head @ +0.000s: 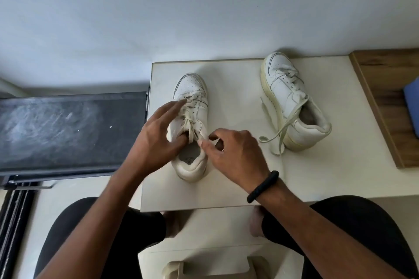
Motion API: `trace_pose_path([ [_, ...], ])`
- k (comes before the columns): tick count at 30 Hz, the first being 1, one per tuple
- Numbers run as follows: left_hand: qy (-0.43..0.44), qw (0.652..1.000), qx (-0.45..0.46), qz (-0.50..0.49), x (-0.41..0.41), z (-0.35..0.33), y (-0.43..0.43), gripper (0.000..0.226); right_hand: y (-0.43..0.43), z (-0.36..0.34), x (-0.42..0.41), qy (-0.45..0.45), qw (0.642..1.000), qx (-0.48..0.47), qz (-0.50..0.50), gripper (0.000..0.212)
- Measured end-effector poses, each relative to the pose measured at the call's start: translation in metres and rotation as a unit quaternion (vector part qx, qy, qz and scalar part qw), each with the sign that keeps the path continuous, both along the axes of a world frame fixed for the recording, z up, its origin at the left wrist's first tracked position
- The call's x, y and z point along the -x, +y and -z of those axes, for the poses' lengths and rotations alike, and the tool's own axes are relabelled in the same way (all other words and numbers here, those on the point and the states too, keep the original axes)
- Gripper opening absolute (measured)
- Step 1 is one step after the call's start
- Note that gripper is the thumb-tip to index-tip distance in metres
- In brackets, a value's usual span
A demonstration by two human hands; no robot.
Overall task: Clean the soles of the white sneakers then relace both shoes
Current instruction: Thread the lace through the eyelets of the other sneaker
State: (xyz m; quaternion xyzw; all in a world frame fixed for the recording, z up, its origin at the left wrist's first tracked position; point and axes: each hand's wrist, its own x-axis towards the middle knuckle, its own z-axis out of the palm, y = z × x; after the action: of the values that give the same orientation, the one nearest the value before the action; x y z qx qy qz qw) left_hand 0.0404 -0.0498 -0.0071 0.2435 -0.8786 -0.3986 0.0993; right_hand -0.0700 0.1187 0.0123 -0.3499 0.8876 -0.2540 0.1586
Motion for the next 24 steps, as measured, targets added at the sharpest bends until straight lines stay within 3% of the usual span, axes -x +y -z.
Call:
trace_pose_path([
  [3, 0.003, 0.99, -0.137, -0.014, -0.006, -0.017, -0.002, 0.079, 0.022, -0.018, 0.028, 0.059, 0.989, 0.13, 0.038, 0.033],
  [4, 0.032, 0.992, -0.12, -0.034, -0.006, -0.02, 0.001, 0.075, 0.032, -0.025, 0.04, 0.088, 0.978, 0.18, 0.059, 0.027],
  [6, 0.102, 0.993, 0.009, -0.065, -0.002, -0.027, 0.012, 0.061, 0.055, -0.034, 0.066, 0.166, 0.949, 0.245, 0.108, 0.018],
  [8, 0.171, 0.975, 0.131, -0.051, 0.008, -0.034, 0.032, 0.047, 0.078, -0.034, 0.09, 0.214, 0.93, 0.249, 0.166, 0.018],
  [10, 0.213, 0.959, 0.186, 0.005, 0.021, -0.04, 0.06, 0.038, 0.095, -0.027, 0.109, 0.208, 0.928, 0.217, 0.22, 0.025],
  [12, 0.226, 0.955, 0.179, 0.073, 0.034, -0.038, 0.092, 0.037, 0.108, -0.018, 0.121, 0.156, 0.934, 0.189, 0.259, 0.03],
  [14, 0.204, 0.968, 0.112, 0.094, 0.047, -0.03, 0.12, 0.039, 0.114, -0.012, 0.127, 0.035, 0.94, 0.176, 0.292, 0.033],
  [17, 0.094, 0.994, -0.018, 0.049, 0.081, -0.019, 0.144, 0.05, 0.118, -0.004, 0.13, -0.111, 0.944, 0.115, 0.287, 0.04],
  [20, 0.007, 0.996, -0.077, 0.044, 0.123, -0.013, 0.155, 0.064, 0.117, -0.005, 0.128, -0.101, 0.957, 0.045, 0.27, 0.043],
  [24, -0.037, 0.992, -0.124, 0.004, 0.162, -0.011, 0.17, 0.069, 0.11, -0.009, 0.124, -0.053, 0.959, 0.032, 0.276, 0.041],
])
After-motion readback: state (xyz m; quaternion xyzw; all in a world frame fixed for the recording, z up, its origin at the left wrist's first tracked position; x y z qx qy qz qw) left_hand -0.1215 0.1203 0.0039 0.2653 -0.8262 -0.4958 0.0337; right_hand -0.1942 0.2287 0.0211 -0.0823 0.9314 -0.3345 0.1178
